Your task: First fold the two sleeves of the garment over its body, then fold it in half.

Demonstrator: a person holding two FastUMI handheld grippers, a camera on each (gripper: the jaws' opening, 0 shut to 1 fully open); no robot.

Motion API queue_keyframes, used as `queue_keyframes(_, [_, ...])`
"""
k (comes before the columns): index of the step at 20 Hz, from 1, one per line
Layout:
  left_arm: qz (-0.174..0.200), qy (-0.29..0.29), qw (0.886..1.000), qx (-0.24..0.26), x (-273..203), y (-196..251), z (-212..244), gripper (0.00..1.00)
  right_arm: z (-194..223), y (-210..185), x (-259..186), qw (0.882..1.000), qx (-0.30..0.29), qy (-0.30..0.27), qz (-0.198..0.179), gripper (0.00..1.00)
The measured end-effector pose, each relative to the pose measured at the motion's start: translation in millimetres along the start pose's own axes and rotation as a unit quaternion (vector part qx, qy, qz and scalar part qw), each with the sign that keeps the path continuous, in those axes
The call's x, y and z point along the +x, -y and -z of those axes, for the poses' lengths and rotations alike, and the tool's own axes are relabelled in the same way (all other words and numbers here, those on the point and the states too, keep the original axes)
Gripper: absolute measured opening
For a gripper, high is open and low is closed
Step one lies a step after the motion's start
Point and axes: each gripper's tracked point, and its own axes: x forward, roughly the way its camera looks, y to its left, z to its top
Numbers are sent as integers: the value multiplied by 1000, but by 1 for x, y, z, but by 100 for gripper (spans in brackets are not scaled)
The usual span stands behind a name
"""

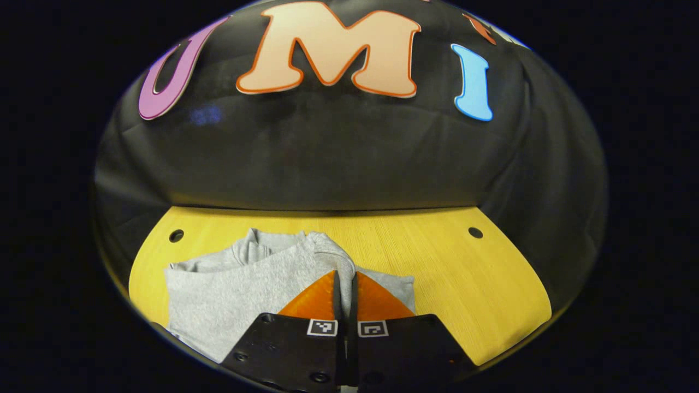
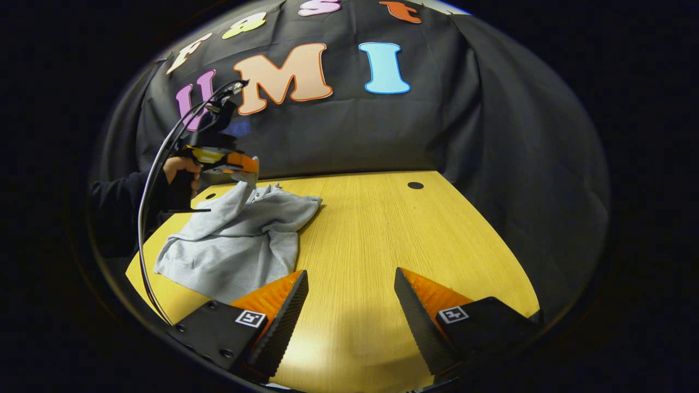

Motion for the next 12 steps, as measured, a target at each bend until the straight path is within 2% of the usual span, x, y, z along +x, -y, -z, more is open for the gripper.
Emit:
queue_keyframes(1, [2, -16, 1000, 1, 4, 3, 10, 0, 0, -1, 2, 1000, -1, -2, -4, 98])
queue_keyframes(3, [12, -43, 999, 3, 10, 8, 28, 0, -5, -5, 5, 1000, -2, 0, -14, 98])
queue_keyframes(5, [43, -47, 998, -16, 8, 22, 28, 7, -10, -15, 4, 1000, -5, 4, -24, 98])
queue_keyframes(7, [36, -23, 999, -22, 3, 14, 19, 69, -13, -25, 7, 999, -12, 6, -32, 95])
queue_keyframes(8, [31, -8, 999, -22, 5, 7, 13, 100, -14, -31, 9, 999, -14, 6, -35, 98])
queue_keyframes(9, [28, 5, 999, -26, -8, -1, 5, 93, -15, -38, 11, 999, -12, 7, -39, 98])
queue_keyframes(12, [19, 45, 998, -38, -37, -31, -12, 96, -26, -62, 22, 999, -4, 11, -46, 98])
